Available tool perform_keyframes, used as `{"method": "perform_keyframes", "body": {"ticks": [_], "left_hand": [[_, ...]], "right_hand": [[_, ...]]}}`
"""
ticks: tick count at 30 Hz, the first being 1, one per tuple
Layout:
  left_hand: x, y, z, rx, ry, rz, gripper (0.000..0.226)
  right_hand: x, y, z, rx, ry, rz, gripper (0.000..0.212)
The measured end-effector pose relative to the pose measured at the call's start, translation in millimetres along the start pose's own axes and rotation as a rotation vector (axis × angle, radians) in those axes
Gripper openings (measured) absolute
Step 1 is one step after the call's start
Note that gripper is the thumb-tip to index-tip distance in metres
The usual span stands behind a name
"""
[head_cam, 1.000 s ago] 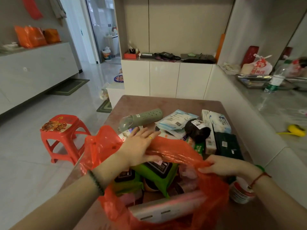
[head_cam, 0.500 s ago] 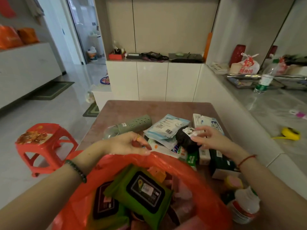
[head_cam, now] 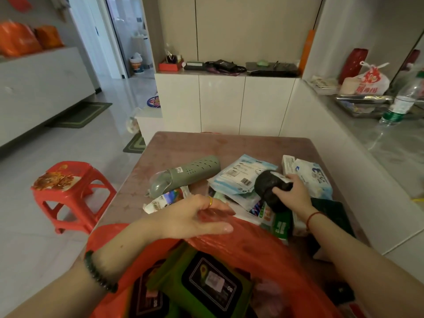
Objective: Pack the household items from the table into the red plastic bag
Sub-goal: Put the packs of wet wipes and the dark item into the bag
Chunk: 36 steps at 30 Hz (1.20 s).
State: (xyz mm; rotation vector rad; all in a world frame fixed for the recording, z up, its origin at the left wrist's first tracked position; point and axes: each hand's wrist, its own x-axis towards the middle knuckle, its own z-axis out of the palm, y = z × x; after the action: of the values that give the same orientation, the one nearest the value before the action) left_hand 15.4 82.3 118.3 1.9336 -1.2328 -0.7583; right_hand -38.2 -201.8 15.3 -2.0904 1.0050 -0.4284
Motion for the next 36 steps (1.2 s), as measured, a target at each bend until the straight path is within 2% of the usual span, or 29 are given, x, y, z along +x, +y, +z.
{"method": "perform_keyframes", "body": {"ticks": [2, 4, 5, 7, 9, 11, 13, 14, 16, 20, 23, 28, 31, 33, 34, 36], "left_hand": [[-8.7, -1.1, -1.0, 0.067, -0.044, 0.006, 0.043], [-15.7, -2.8, 0.4, 0.157, -0.058, 0.035, 0.047], [-17.8, -4.4, 1.9, 0.200, -0.050, 0.055, 0.041], [-20.0, -8.3, 5.1, 0.241, -0.008, 0.101, 0.019], [-21.3, -9.0, 8.6, 0.187, 0.054, 0.100, 0.012], [-20.6, -5.5, 12.1, 0.076, 0.114, 0.071, 0.023], [-18.3, 0.2, 14.4, 0.014, 0.180, 0.039, 0.035], [-16.9, 2.4, 15.3, 0.000, 0.209, 0.017, 0.034], [-14.4, 4.1, 16.3, -0.018, 0.247, -0.029, 0.027], [-13.0, 0.6, 20.3, -0.072, 0.231, -0.083, 0.034], [-9.4, -4.6, 21.3, -0.137, 0.228, -0.107, 0.046], [7.0, -2.9, 17.1, -0.238, 0.304, -0.055, 0.036], [22.1, 3.7, 15.9, -0.271, 0.357, 0.003, 0.038], [29.9, 6.2, 14.6, -0.292, 0.357, 0.030, 0.038], [31.8, 5.5, 13.8, -0.295, 0.354, 0.040, 0.039], [33.8, -1.1, 10.9, -0.293, 0.328, 0.037, 0.042]], "right_hand": [[-26.6, -21.9, -19.9, 0.263, -0.002, -0.016, 0.055], [-71.2, -44.0, -46.7, 0.573, -0.062, -0.110, 0.050], [-100.0, -54.9, -62.4, 0.698, -0.100, -0.196, 0.051], [-165.2, -68.5, -87.3, 0.784, -0.170, -0.462, 0.056], [-223.5, -65.3, -94.3, 0.621, -0.170, -0.744, 0.063], [-258.0, -48.8, -83.9, 0.251, -0.118, -0.969, 0.072], [-265.4, -22.1, -65.8, -0.133, -0.077, -1.119, 0.076], [-260.2, -8.4, -57.1, -0.243, -0.065, -1.156, 0.075], [-243.0, 12.1, -45.3, -0.276, -0.050, -1.077, 0.077], [-214.4, 34.4, -40.0, -0.352, -0.008, -0.886, 0.090], [-214.3, 28.2, -38.4, -0.459, 0.010, -0.876, 0.088], [-205.1, 13.7, -23.9, -0.591, -0.012, -0.921, 0.089], [-187.3, -2.4, -18.3, -0.720, -0.074, -0.945, 0.096], [-176.2, -19.8, -15.9, -0.819, -0.137, -0.811, 0.106], [-172.7, -30.1, -17.2, -0.873, -0.157, -0.749, 0.103], [-160.6, -45.4, -22.8, -0.924, -0.309, -0.578, 0.080]]}}
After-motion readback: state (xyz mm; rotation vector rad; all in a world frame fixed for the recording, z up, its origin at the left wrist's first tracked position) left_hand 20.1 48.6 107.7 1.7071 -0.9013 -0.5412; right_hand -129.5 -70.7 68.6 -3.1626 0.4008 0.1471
